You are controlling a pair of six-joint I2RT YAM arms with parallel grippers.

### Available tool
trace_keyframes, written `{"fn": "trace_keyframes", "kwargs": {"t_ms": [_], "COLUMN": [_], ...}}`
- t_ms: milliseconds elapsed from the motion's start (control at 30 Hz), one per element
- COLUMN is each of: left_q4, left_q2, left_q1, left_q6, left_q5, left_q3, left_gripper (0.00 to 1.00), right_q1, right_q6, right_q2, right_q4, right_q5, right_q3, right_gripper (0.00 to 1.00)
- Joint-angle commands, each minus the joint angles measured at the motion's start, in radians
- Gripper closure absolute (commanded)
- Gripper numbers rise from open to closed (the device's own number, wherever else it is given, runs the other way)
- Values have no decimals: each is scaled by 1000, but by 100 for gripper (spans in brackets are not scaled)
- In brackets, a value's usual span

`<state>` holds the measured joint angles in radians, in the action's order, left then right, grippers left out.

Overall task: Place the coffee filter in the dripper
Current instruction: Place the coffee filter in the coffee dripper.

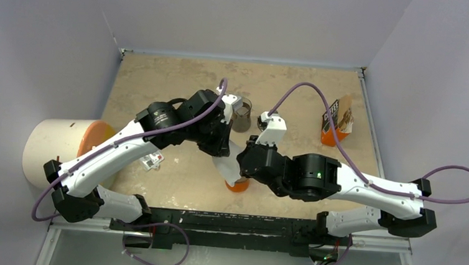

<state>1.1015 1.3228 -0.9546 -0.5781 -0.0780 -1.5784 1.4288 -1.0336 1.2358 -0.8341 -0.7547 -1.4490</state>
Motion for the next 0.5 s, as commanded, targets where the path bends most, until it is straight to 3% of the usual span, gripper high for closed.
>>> {"fn": "trace_keyframes", "kwargs": {"t_ms": [0,467], "left_q4": [24,16], "left_q2": [19,89], "left_q1": [-13,-56], "left_q6": [36,47], "left_q5": [28,61], "left_q3": [-28,-26], "left_gripper": [100,100], "right_q1": [-9,-160], "right_q6": [-139,-204], "right_q2": [-35,-81], "right_q4": [-34,51], "right_q5": [10,152], "right_q3": [35,174], "right_gripper": [100,100]}}
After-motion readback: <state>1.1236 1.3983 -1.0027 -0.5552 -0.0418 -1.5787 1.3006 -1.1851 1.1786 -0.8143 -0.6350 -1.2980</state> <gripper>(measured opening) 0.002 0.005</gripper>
